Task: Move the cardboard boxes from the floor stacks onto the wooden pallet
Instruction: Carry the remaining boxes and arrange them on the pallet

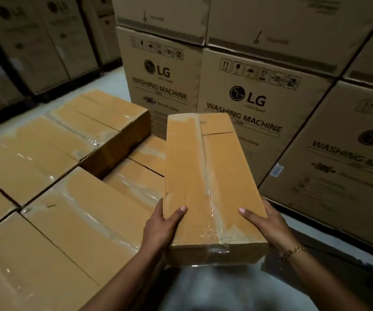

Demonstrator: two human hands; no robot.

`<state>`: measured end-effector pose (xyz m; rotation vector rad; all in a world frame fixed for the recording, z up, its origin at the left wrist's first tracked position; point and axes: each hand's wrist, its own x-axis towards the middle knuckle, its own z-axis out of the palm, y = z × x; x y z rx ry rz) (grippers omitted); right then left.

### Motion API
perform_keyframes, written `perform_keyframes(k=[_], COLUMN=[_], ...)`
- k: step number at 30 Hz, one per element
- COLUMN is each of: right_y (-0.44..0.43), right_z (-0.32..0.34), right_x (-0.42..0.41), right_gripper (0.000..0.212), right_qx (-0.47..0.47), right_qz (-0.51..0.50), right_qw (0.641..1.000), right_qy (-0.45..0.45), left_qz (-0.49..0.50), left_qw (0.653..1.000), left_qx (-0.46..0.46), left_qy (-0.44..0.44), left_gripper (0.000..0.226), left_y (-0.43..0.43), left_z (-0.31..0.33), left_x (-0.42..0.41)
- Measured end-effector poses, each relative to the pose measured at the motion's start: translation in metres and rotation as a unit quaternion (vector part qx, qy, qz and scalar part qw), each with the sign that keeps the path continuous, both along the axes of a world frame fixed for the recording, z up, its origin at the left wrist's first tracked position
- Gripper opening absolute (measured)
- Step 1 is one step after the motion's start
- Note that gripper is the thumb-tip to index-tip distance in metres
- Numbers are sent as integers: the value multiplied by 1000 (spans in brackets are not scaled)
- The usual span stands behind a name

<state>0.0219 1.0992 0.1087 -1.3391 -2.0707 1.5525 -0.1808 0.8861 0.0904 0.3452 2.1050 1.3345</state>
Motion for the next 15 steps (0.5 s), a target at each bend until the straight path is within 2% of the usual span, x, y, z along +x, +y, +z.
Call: perform_keyframes(k=[3,7,12,15], right_y=[59,122,168,187], right_z=[-2,-16,-42,-55], right_x=[-20,-58,-125,-158], right_gripper=[81,82,75,77], right_qx=[-7,-10,-32,-39], right_qz=[65,144,225,268], right_qw=[998,988,973,961], right_qy=[-20,-51,-42,-49], left_qz=[63,131,217,260], left_qw=[998,991,975,964], left_qx=[-4,-16,-31,-27], left_qy=[-17,-17,-29,-45], left_gripper=[88,82,71,80], left_y=[33,67,99,112], left_z=[-10,-28,-59,-71], left_x=[6,6,-5,-13])
